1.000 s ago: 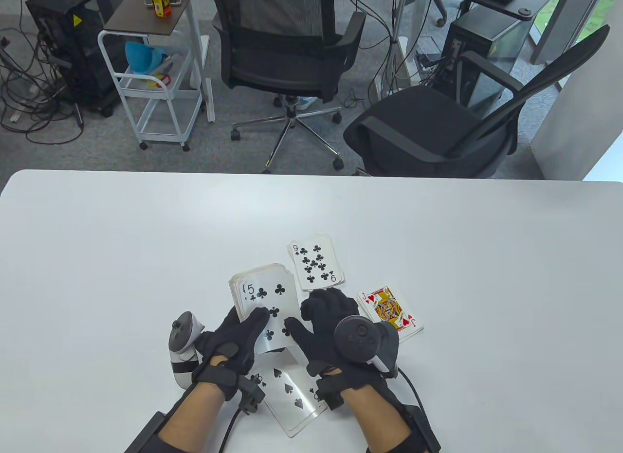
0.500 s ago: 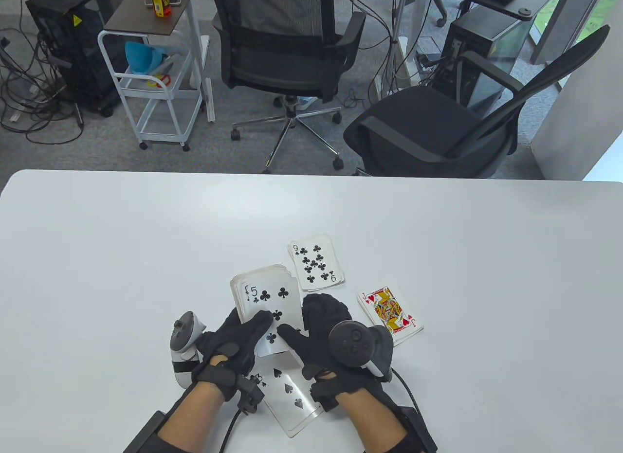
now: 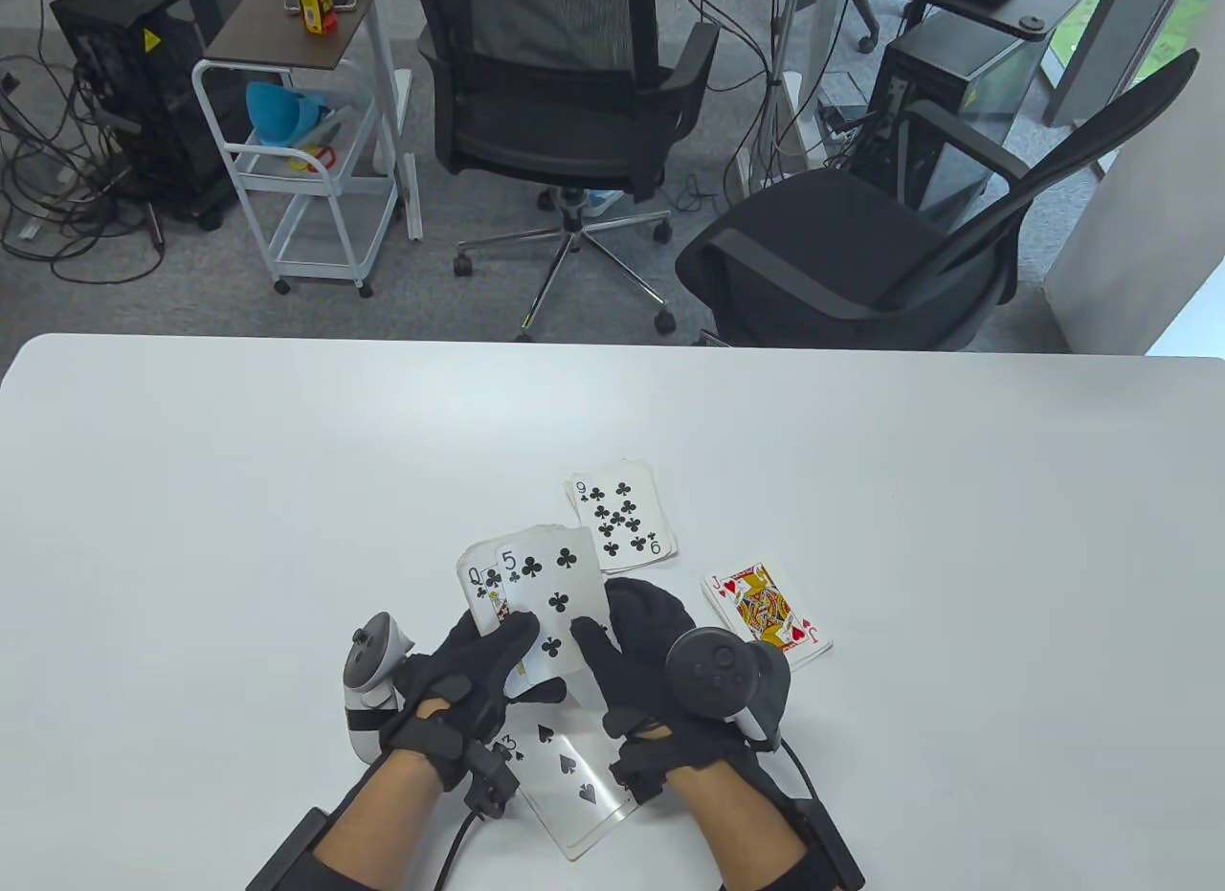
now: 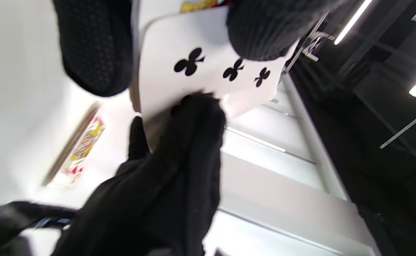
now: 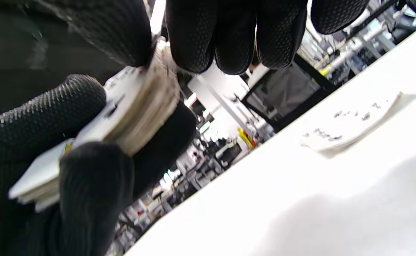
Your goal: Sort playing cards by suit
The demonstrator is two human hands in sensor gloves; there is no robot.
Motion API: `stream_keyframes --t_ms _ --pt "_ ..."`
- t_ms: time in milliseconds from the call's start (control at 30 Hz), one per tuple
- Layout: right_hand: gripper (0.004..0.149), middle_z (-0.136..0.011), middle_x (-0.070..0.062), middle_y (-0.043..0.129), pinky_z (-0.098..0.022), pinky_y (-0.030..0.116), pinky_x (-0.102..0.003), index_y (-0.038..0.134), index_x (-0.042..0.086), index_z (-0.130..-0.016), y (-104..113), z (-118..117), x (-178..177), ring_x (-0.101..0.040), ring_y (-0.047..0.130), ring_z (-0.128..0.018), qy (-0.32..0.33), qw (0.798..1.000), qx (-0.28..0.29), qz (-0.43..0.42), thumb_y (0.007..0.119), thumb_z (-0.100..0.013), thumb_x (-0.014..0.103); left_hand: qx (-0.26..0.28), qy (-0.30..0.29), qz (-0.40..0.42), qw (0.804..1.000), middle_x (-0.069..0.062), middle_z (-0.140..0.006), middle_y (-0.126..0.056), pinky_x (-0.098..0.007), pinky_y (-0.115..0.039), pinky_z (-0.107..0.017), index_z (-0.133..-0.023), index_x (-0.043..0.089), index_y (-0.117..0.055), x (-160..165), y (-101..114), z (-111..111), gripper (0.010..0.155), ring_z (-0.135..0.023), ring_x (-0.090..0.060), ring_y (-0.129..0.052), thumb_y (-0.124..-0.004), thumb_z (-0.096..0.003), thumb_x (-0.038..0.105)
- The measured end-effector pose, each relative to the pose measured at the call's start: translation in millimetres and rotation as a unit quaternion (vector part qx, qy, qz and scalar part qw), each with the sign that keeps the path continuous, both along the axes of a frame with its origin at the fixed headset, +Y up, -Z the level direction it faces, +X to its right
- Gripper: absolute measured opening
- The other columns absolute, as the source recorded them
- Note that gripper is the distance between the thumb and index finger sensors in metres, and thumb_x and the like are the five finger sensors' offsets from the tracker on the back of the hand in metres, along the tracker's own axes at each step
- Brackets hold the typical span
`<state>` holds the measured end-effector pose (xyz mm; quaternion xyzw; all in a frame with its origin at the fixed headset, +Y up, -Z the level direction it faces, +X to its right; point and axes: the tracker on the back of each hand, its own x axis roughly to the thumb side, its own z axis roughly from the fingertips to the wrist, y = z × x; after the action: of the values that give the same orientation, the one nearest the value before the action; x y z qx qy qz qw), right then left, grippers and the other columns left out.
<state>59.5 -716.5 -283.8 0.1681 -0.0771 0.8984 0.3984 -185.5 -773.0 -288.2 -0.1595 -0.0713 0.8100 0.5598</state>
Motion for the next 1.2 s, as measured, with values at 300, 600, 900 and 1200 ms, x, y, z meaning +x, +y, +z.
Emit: stream_keyframes --t_ms 300,600,900,1200 --pt "0.039 -0.100 -0.019 0.072 -0.067 0.048 -0.071 0.078 0.008 -0.087 1.9 -4.9 3.5 -0.050 0.064 -0.095 -0.026 1.000 0.008 0.002 0.079 -0.057 0.034 0.010 0.030 -0.009 0.999 -0.001 -0.107 -0.072 -0.040 -0.094 -0.051 -0.109 0.027 -0.052 -11.0 5.5 -2.0 0.063 -0.091 -0.032 -0.087 -0.081 -0.0578 0.049" --pt "0.038 -0.103 -0.020 0.067 -0.067 0.037 -0.074 0.082 0.010 -0.087 14.9 -43.3 40.8 -0.053 0.052 -0.099 -0.153 0.988 -0.014 -0.006 0.079 -0.057 0.033 0.025 0.051 -0.008 0.998 -0.001 -0.106 -0.073 -0.040 -0.094 -0.050 -0.109 0.027 -0.052 -17.7 12.9 -4.8 0.062 -0.090 -0.031 -0.089 -0.080 -0.0581 0.049" --pt "0.038 -0.107 -0.022 0.058 -0.066 0.028 -0.076 0.082 0.008 -0.087 28.8 -118.5 37.7 -0.054 0.038 -0.103 -0.188 0.962 -0.064 0.186 0.081 -0.058 0.033 0.014 0.062 -0.003 0.998 -0.001 -0.106 -0.073 -0.041 -0.093 -0.052 -0.109 0.026 -0.051 -22.4 13.8 -7.9 0.062 -0.090 -0.031 -0.089 -0.079 -0.0585 0.050" --pt "0.038 -0.110 -0.023 0.053 -0.066 0.023 -0.077 0.084 0.006 -0.085 -19.8 -151.8 -10.4 -0.053 0.031 -0.104 -0.170 0.912 -0.159 0.337 0.082 -0.058 0.033 0.016 0.069 0.012 0.997 -0.001 -0.107 -0.072 -0.041 -0.092 -0.053 -0.109 0.027 -0.050 -31.1 18.4 -9.8 0.062 -0.090 -0.031 -0.089 -0.078 -0.0589 0.050"
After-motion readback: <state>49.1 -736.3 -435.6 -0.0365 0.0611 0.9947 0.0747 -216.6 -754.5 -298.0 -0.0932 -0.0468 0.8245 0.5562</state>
